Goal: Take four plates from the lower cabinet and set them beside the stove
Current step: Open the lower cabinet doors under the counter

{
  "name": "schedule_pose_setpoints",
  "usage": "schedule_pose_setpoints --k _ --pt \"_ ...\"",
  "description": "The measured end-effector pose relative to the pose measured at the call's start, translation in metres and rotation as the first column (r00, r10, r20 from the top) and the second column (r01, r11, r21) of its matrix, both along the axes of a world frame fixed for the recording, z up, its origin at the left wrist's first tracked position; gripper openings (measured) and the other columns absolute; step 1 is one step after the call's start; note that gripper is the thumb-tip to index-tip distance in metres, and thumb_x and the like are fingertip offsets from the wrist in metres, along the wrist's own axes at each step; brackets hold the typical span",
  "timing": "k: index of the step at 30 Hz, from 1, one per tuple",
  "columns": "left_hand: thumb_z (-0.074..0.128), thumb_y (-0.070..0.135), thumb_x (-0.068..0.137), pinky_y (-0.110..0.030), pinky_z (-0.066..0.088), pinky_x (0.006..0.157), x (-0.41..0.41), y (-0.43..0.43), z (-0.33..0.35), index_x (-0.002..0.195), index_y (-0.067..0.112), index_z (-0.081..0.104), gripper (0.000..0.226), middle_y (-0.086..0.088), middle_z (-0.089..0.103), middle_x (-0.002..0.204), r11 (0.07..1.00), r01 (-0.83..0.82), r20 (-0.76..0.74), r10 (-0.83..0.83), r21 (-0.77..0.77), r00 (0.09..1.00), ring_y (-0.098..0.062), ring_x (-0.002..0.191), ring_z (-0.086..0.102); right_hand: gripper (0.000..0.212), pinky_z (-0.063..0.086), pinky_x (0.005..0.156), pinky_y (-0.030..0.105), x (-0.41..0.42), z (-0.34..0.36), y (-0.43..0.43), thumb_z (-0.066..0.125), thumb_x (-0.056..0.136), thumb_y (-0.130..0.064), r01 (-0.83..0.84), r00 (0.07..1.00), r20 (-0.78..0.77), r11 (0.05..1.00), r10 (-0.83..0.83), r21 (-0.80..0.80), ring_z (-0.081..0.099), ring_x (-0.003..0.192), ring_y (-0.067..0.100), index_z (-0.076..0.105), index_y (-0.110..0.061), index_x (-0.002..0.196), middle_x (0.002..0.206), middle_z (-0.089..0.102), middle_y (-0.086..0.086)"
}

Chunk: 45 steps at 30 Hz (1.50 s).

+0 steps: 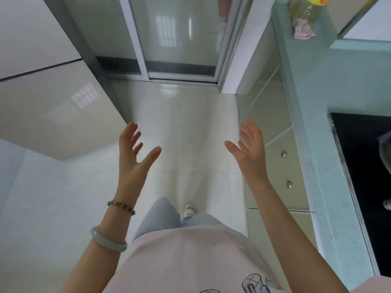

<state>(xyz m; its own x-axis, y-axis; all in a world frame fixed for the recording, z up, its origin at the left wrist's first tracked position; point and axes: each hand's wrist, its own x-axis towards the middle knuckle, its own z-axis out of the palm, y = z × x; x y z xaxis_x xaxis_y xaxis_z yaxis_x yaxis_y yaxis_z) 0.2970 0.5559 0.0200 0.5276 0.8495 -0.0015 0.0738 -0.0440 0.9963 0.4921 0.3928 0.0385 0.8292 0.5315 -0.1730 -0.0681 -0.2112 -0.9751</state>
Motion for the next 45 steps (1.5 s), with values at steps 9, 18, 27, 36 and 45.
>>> schedule_pose_setpoints --k 9,18,27,36,45 --pt "0.068 0.03 0.082 -0.03 0.036 0.112 0.064 0.141 -0.008 0.14 0.033 0.033 0.068 0.022 0.04 0.143 0.997 0.069 0.012 -0.069 -0.019 0.998 -0.002 0.134 0.041 0.071 0.037 0.111 0.036 0.054 -0.008 0.127 0.073 0.08 -0.005 0.09 0.996 0.003 0.996 -0.09 0.006 0.045 0.129 0.01 0.038 -0.027 0.138 0.141 0.045 -0.003" --pt "0.065 0.028 0.081 -0.032 0.034 0.114 0.117 0.292 0.009 0.143 0.026 0.031 0.071 0.008 0.037 0.149 0.985 0.173 -0.03 -0.173 -0.001 0.984 -0.009 0.136 0.039 0.066 0.038 0.109 0.034 0.095 -0.003 0.263 0.072 0.081 -0.004 0.21 0.978 0.002 0.976 -0.21 0.055 0.044 0.13 0.012 0.039 -0.032 0.13 0.14 0.044 -0.004" --pt "0.063 0.039 0.079 -0.03 0.033 0.114 0.19 0.375 -0.002 0.147 0.022 0.029 0.079 0.005 0.035 0.15 0.971 0.238 -0.064 -0.238 -0.02 0.969 -0.006 0.136 0.038 0.066 0.039 0.109 0.035 0.148 -0.012 0.339 0.073 0.08 -0.004 0.251 0.968 0.01 0.968 -0.251 0.01 0.045 0.129 0.012 0.039 -0.033 0.129 0.143 0.044 -0.003" --pt "0.062 0.041 0.079 -0.026 0.036 0.112 0.316 0.465 -0.011 0.143 0.024 0.032 0.072 0.01 0.039 0.144 0.971 0.241 -0.051 -0.24 -0.001 0.969 -0.009 0.135 0.041 0.07 0.039 0.11 0.04 0.263 -0.036 0.401 0.073 0.081 -0.011 0.355 0.935 0.031 0.934 -0.354 -0.034 0.044 0.128 0.011 0.038 -0.03 0.139 0.144 0.042 -0.005" --pt "0.067 0.026 0.083 -0.037 0.033 0.116 0.453 0.519 -0.001 0.146 0.023 0.031 0.072 0.008 0.036 0.151 0.917 0.399 -0.079 -0.397 0.023 0.915 -0.006 0.136 0.039 0.078 0.035 0.11 0.032 0.371 -0.025 0.448 0.075 0.08 -0.01 0.335 0.942 0.023 0.942 -0.334 -0.028 0.04 0.13 0.008 0.032 -0.035 0.14 0.149 0.036 -0.007"
